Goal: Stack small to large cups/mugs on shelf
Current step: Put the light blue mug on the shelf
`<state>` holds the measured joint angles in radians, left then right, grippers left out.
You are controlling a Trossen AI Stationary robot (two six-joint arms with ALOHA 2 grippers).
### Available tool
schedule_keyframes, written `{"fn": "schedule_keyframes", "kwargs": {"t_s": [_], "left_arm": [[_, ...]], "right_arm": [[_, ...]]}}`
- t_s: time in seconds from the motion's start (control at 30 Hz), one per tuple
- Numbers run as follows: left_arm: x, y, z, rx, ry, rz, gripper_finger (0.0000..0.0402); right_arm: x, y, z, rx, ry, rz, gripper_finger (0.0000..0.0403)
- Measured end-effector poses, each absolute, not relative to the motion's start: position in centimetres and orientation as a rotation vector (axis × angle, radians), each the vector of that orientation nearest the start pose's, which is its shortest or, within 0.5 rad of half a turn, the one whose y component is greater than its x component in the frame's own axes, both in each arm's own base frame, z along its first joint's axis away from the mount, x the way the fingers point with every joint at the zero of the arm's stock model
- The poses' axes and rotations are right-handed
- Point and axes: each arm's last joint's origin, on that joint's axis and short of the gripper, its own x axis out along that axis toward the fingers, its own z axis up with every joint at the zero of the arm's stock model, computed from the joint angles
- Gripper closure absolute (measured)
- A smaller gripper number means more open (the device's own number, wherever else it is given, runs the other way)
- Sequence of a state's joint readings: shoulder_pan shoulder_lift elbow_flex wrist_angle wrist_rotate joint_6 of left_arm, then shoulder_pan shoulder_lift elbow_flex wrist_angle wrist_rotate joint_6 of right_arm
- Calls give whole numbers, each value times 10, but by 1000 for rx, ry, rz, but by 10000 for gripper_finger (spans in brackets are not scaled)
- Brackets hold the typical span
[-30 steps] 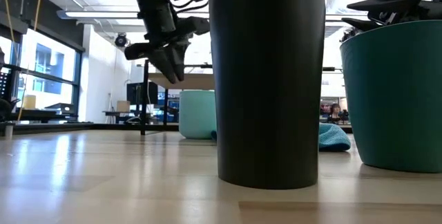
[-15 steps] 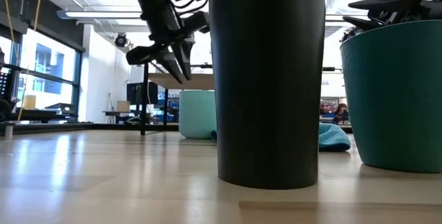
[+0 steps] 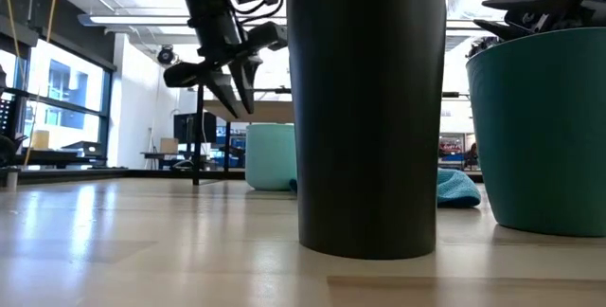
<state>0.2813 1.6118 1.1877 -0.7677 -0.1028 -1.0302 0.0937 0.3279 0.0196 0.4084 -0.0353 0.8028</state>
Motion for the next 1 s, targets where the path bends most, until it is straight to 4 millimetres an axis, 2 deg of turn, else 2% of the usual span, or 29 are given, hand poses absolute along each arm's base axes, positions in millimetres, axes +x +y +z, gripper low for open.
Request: {"fn": "schedule_keyframes", "kwargs": {"t_s": [0.3,0.63,1.0], "left_arm": [[313,93,208,-1004,973,941,304],[317,94,207,-973,955,902,296],[308,89,204,-793,1181,713,296]], "right_arm": [[117,12,181,808,-47,164,324],[117,12,182,811,-51,167,324],[117,12,182,805,-51,167,324]]}}
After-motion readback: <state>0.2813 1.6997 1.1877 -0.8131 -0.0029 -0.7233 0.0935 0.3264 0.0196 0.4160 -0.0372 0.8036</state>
